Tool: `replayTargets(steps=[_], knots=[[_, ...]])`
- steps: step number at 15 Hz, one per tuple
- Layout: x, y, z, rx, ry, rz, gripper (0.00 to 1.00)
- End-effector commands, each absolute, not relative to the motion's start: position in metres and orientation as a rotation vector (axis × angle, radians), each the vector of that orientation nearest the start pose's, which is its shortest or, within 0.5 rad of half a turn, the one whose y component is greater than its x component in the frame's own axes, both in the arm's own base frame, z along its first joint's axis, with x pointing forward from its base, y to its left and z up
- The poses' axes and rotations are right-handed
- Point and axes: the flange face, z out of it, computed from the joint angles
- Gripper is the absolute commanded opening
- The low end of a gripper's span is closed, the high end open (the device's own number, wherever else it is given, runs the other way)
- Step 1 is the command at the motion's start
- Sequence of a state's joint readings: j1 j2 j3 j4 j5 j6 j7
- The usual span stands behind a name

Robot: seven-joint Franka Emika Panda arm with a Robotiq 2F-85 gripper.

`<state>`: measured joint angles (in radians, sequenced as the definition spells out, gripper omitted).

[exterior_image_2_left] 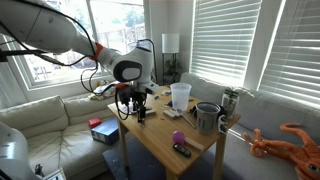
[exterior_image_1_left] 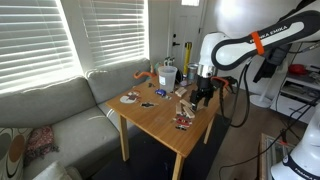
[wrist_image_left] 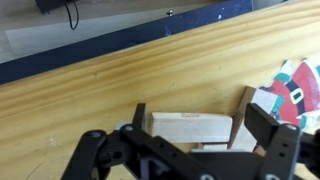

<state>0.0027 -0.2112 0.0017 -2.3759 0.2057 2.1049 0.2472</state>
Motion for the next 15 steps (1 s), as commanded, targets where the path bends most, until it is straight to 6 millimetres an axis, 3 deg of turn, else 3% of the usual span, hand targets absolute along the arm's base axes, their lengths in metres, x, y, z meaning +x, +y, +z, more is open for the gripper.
replayTargets(steps=[1,5,12,15], knots=[[0.455,0.022,0.415,-2.896,0.581,0.123,1.0],[0.444,0.034,0.431,-2.892,0.655,0.13,1.0],[0.459,0.072,0.432,-2.909,0.745,0.128,1.0],[0.466,0.082,0.432,-2.912,0.779,0.115,0.78]])
